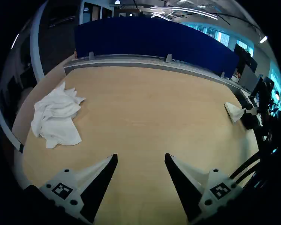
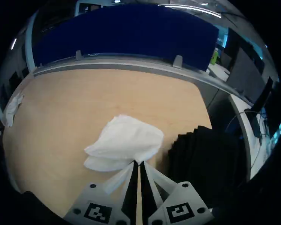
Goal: Fold towel
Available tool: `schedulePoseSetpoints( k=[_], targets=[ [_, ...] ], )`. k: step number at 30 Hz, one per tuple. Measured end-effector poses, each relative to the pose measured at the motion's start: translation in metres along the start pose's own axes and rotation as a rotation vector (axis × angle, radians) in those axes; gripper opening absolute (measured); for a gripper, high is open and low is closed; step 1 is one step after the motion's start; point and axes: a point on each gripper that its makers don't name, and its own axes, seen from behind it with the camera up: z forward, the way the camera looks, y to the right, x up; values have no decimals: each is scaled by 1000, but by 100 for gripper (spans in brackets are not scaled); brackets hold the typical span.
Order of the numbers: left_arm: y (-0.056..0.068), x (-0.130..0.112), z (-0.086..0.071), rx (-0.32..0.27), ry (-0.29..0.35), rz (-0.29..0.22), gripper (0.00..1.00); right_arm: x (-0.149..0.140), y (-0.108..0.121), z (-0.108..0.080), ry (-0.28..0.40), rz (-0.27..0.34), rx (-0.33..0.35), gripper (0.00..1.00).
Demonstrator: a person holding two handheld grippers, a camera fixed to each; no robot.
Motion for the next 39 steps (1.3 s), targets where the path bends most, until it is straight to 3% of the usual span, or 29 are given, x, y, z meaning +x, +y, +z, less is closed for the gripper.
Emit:
schedulePoseSetpoints(
  k=[23, 30, 39],
  targets=[
    [4, -4, 2, 2, -10, 23, 93, -73, 19, 7, -111, 103, -67, 4],
    [6, -5, 3, 1, -13, 31, 93, -75, 23, 8, -116, 118, -87, 4],
    [7, -5, 2, -3, -12, 30, 93, -70, 20, 5, -95, 110, -111, 18]
  ],
)
